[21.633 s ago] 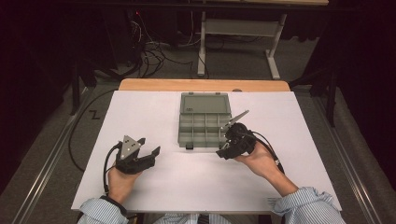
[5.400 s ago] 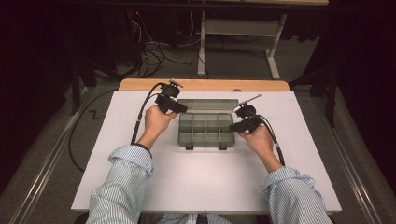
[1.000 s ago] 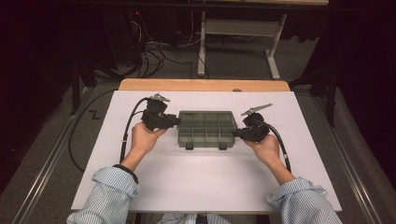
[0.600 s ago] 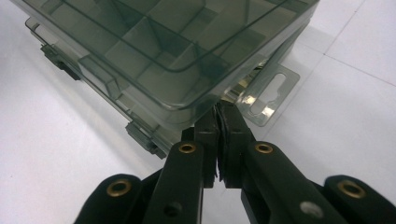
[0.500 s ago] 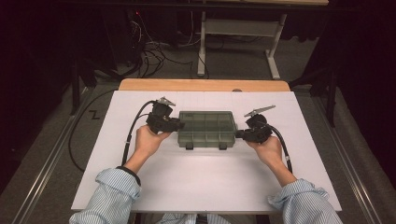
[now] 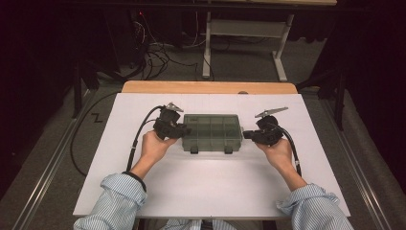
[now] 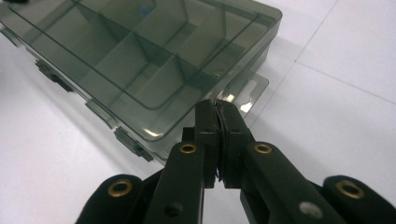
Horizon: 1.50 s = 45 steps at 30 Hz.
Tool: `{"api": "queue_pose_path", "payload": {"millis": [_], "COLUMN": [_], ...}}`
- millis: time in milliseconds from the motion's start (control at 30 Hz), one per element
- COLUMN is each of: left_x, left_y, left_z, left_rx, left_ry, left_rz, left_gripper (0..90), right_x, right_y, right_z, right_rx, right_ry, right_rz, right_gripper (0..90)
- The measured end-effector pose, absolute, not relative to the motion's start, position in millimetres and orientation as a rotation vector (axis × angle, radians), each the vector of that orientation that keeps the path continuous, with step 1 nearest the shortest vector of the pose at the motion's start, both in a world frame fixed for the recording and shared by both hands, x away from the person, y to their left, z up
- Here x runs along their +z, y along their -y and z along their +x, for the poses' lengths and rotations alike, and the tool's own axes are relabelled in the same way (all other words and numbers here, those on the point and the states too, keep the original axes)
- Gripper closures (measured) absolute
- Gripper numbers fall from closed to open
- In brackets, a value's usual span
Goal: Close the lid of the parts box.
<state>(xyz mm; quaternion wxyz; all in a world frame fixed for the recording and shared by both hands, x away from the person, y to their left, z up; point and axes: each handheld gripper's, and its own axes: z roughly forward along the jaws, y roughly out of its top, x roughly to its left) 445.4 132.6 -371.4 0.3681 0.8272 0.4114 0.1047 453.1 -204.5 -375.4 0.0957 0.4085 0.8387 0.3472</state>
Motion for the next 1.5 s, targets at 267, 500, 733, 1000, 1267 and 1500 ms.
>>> {"api": "queue_pose_path", "payload": {"millis": [267,500,733,1000,1267,1500], "left_x": [-374.5,-376.3,-378.3,-379.8,-383.5,-385.8], "left_y": [-129.6,-127.9,-125.5,-123.2,-122.9,-122.6], "left_z": [446.6,446.9,446.9,446.2,445.8,445.1], "left_rx": [0.265,0.262,0.262,0.276,0.273,0.275], "left_ry": [-1.057,-1.05,-1.043,-1.032,-1.034,-1.035], "left_rz": [2.138,2.15,2.163,2.178,2.168,2.171], "left_gripper": [67.4,68.1,68.2,68.4,68.3,68.2], "right_x": [-370.4,-371.3,-374.6,-377.0,-380.3,-381.9], "right_y": [199.1,193.1,189.5,186.0,185.3,183.8], "right_z": [452.0,451.6,453.1,453.4,455.0,455.8], "right_rx": [1.062,1.055,1.038,1.031,1.03,1.029], "right_ry": [-2.483,-2.5,-2.5,-2.505,-2.518,-2.519], "right_rz": [1.183,1.164,1.164,1.156,1.164,1.165], "right_gripper": [89.6,88.5,88.6,88.6,88.1,88.0]}}
